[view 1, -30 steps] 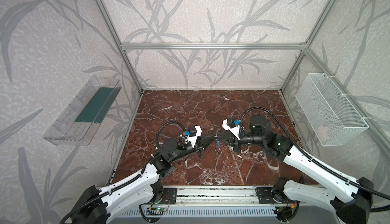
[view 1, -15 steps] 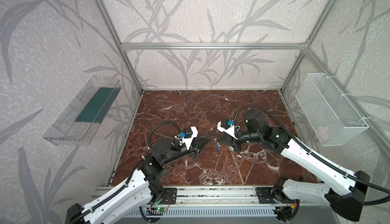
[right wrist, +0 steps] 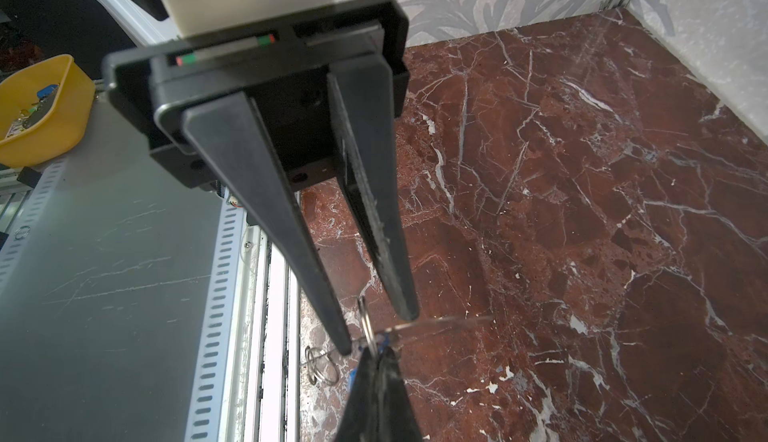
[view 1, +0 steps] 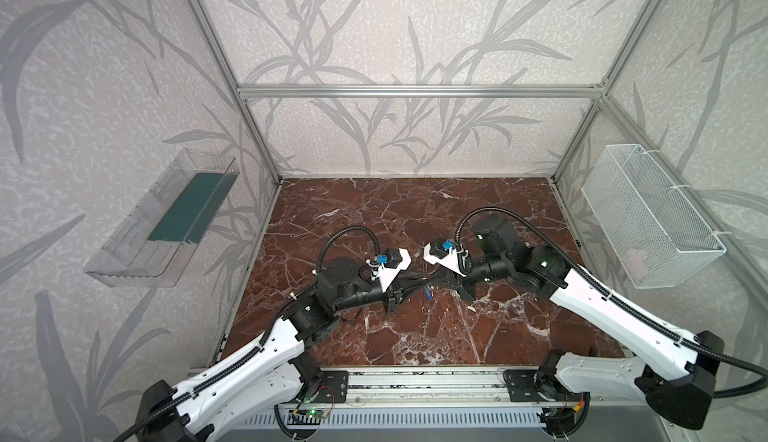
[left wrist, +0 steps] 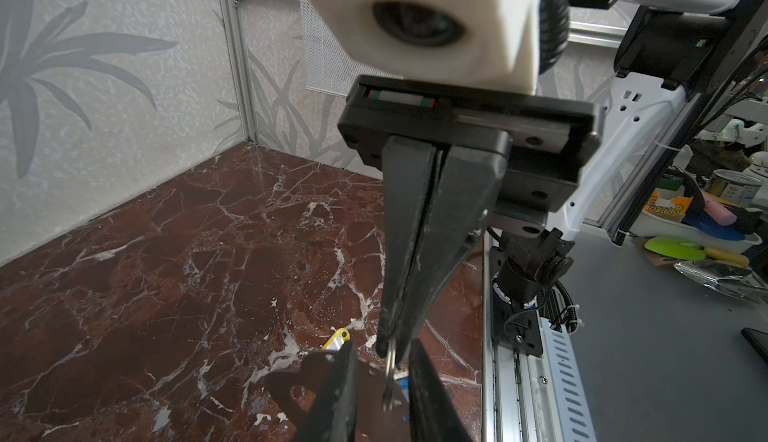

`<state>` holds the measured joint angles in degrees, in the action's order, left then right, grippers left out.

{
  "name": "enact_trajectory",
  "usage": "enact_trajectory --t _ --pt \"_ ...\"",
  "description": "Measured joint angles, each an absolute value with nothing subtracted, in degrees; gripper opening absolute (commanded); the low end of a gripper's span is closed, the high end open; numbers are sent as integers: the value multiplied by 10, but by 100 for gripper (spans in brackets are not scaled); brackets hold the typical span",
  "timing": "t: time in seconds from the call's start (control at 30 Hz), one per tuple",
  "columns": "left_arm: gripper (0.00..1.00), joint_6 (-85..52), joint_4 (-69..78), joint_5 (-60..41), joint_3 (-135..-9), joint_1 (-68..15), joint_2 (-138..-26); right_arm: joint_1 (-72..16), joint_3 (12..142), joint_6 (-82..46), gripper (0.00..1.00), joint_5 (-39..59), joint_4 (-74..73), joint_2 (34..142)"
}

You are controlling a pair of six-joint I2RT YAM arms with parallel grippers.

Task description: Put the keys on the keyring

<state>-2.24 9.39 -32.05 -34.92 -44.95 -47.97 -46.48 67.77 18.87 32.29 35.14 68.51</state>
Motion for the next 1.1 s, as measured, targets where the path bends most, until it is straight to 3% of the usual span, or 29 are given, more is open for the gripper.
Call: enact_trajectory --t 0.1,0.27,0.43,0.57,0.67,0.9,1.1 --pt "18 -21 94 -324 -349 -449 -482 -465 678 190 0 320 351 685" --pt "0 -21 94 -327 -349 -449 -482 -465 678 189 0 319 351 685" --pt "0 -22 103 -322 -347 -449 -482 -465 674 184 0 312 343 680" --pt "0 -36 155 -308 -323 -449 -480 -465 650 167 16 300 309 662" --pt "0 -49 185 -297 -304 -449 -477 -465 620 156 21 287 283 641" --pt "0 -67 225 -286 -294 -449 -475 -465 576 131 9 269 242 601" --pt "0 -77 243 -286 -294 -449 -473 -465 570 117 5 278 204 606"
